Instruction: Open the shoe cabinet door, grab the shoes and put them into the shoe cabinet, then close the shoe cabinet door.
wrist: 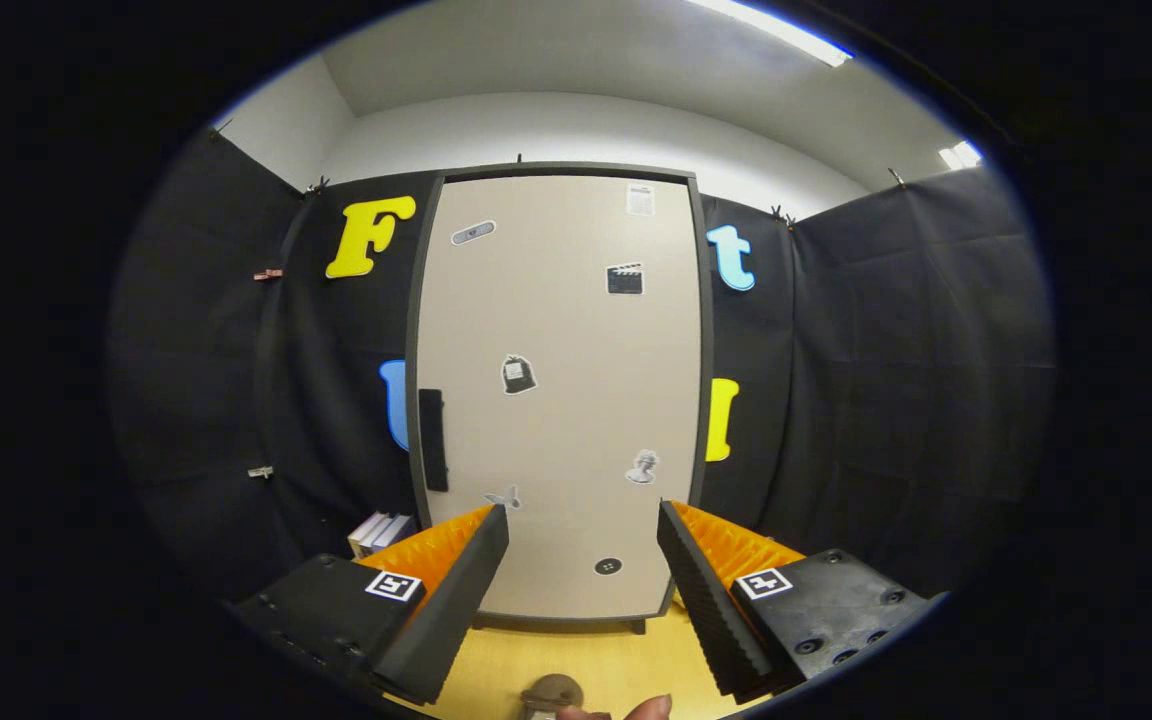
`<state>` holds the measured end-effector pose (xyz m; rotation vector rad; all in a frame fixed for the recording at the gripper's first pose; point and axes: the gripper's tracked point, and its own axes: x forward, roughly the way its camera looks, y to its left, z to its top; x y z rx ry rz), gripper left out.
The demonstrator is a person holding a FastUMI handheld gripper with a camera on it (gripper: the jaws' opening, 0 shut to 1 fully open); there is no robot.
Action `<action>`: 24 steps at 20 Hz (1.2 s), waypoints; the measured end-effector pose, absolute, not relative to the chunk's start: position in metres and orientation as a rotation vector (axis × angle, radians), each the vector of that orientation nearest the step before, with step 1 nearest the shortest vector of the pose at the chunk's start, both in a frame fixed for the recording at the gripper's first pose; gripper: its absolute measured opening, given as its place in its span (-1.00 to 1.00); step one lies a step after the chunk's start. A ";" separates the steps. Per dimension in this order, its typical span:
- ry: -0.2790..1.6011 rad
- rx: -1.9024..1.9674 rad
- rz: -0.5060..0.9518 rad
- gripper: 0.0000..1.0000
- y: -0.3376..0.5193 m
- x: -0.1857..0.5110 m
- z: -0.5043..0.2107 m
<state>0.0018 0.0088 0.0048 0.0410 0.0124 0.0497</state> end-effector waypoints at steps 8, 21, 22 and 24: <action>-0.026 0.107 0.172 0.96 0.084 0.048 0.025; 0.045 0.094 0.119 0.69 0.124 0.133 -0.018; 0.052 0.095 0.114 0.61 0.126 0.139 -0.020; 0.079 0.093 0.087 0.33 0.123 0.139 -0.027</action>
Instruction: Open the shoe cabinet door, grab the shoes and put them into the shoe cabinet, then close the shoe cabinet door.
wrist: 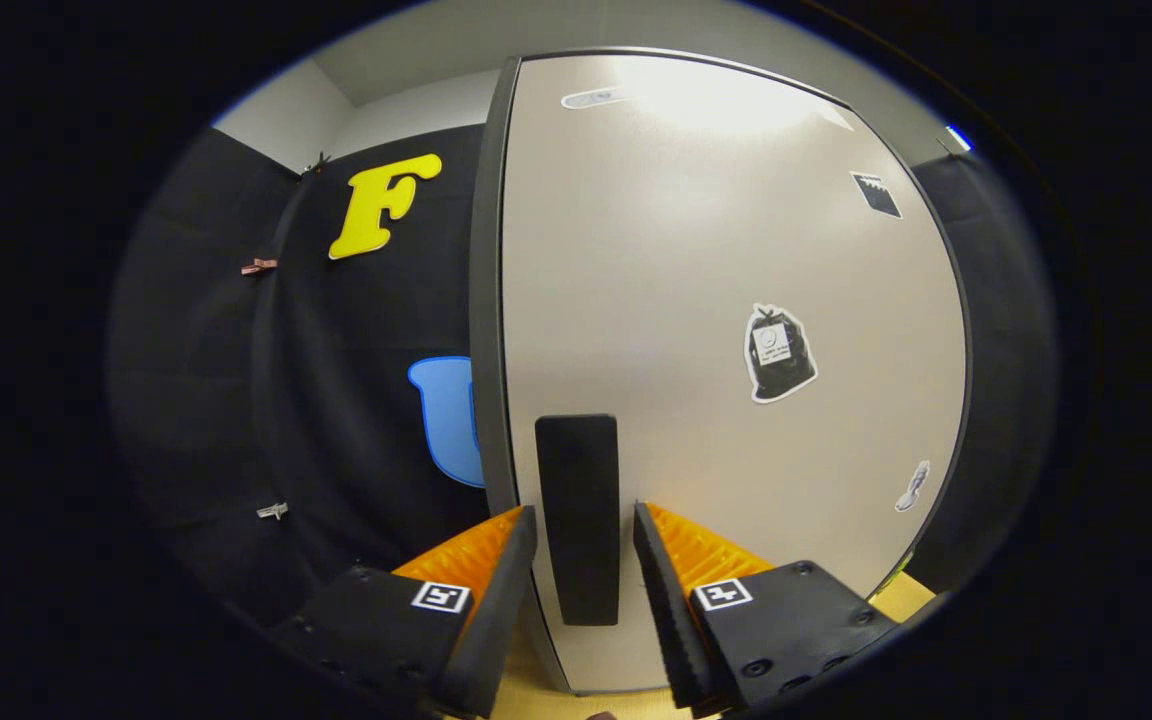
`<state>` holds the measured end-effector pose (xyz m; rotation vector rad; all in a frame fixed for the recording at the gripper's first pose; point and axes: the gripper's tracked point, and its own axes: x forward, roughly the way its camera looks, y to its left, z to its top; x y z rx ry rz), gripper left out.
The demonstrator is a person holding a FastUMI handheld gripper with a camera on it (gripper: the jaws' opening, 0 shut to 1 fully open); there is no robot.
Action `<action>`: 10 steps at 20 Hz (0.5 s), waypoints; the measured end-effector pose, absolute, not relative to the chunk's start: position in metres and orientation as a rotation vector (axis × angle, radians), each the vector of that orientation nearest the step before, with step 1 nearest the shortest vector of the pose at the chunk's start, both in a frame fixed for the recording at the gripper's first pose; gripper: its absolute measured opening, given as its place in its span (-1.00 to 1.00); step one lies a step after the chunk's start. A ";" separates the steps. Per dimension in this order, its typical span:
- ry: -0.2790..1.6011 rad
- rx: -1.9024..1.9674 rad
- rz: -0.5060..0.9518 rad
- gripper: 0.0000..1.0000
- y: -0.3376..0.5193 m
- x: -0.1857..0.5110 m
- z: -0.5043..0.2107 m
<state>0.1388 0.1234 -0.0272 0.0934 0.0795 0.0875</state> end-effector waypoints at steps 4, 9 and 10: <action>0.055 0.048 0.073 -0.27 0.117 0.146 -0.026; 0.071 0.081 0.149 -0.52 0.124 0.123 -0.022; 0.071 0.078 0.162 -0.52 0.122 0.112 -0.021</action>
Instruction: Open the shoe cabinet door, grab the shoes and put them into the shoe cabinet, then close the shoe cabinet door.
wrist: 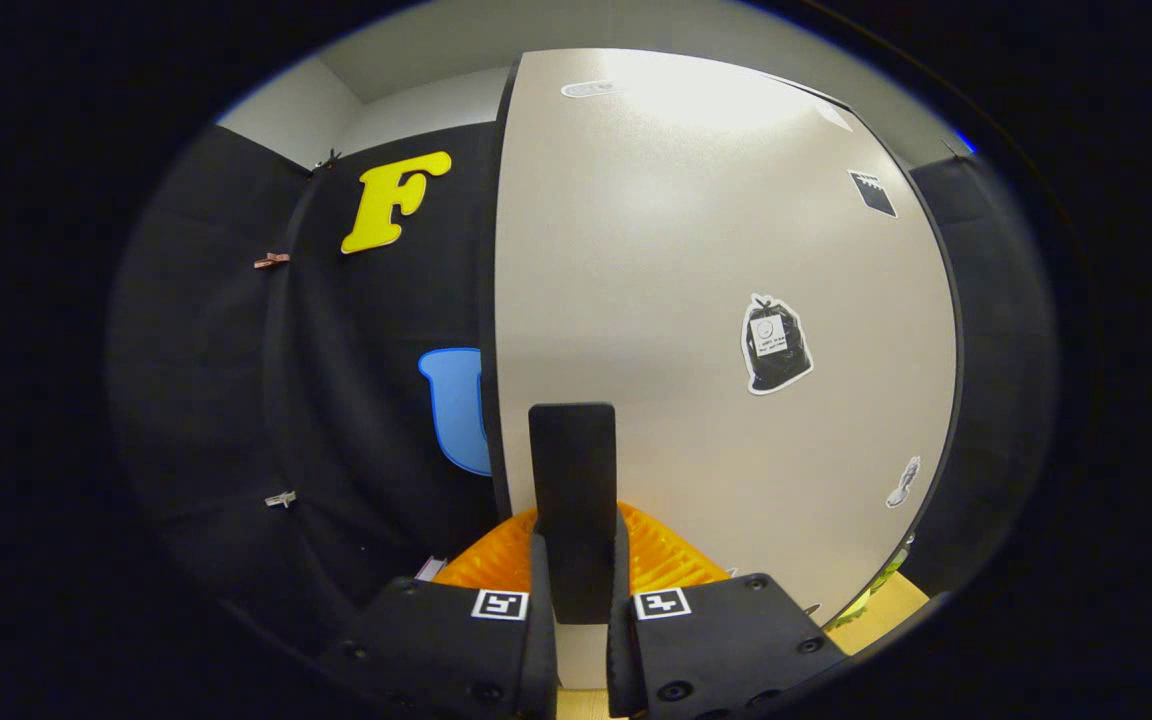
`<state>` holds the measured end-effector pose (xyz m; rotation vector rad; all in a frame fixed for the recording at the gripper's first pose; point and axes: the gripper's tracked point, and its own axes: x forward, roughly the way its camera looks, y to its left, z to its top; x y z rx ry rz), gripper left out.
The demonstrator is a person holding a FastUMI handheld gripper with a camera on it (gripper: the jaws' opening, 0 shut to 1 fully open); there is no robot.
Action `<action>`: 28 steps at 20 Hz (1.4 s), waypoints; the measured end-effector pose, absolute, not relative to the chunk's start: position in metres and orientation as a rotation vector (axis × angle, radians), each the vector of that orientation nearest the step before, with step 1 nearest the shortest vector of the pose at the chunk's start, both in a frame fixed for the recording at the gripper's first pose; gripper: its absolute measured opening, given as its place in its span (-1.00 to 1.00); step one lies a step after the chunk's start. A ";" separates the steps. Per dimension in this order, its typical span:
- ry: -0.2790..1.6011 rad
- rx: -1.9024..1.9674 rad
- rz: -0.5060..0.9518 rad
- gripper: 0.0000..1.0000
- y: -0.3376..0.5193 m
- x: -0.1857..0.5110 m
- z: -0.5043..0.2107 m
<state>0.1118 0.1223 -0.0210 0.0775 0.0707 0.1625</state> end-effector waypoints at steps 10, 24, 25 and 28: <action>0.091 0.111 0.299 -0.53 0.050 -0.011 -0.012; 0.136 0.052 0.168 -0.56 -0.093 -0.074 -0.006; 0.133 0.051 0.156 -0.56 -0.102 -0.076 -0.004; 0.146 0.007 0.111 -0.57 -0.134 -0.074 -0.004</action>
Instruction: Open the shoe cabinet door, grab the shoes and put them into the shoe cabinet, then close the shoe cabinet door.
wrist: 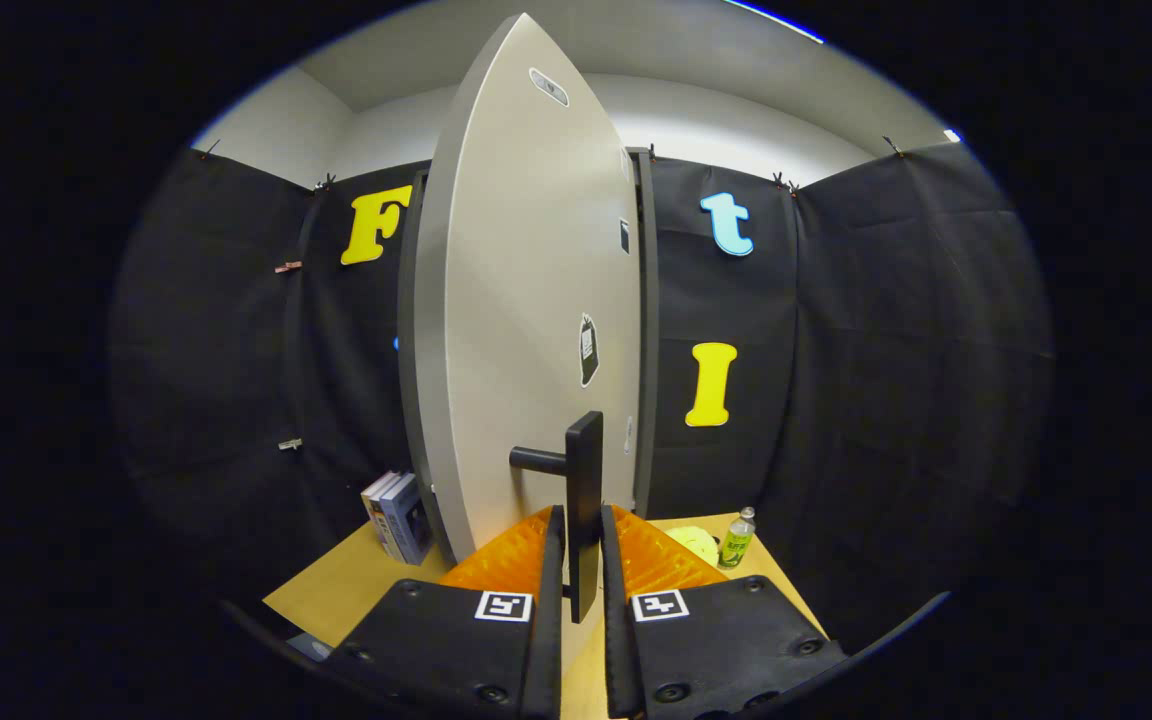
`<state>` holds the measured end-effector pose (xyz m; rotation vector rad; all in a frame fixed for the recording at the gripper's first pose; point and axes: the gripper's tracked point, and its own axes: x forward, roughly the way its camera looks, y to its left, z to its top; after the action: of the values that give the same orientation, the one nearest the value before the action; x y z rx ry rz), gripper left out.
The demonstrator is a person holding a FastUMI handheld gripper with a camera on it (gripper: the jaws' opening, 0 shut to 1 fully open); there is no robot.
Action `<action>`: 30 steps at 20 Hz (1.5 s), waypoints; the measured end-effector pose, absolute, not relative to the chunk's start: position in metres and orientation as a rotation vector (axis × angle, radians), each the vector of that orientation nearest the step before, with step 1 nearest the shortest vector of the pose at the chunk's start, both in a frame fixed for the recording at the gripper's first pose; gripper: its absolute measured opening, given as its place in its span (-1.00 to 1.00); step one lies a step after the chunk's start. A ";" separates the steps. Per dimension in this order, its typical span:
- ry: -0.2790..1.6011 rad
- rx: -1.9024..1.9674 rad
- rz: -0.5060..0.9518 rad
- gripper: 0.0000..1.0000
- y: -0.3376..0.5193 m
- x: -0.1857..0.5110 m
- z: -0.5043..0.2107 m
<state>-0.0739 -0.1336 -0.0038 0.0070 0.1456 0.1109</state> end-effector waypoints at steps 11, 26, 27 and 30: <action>0.132 0.098 0.083 -0.66 -0.209 -0.083 0.000; 0.221 0.047 0.166 0.12 -0.112 -0.150 -0.022; 0.265 0.045 0.177 0.32 -0.098 -0.150 -0.042; 0.381 0.070 0.193 0.86 -0.062 -0.146 -0.103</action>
<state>-0.1456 -0.0622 -0.1029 0.0695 0.3812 0.1926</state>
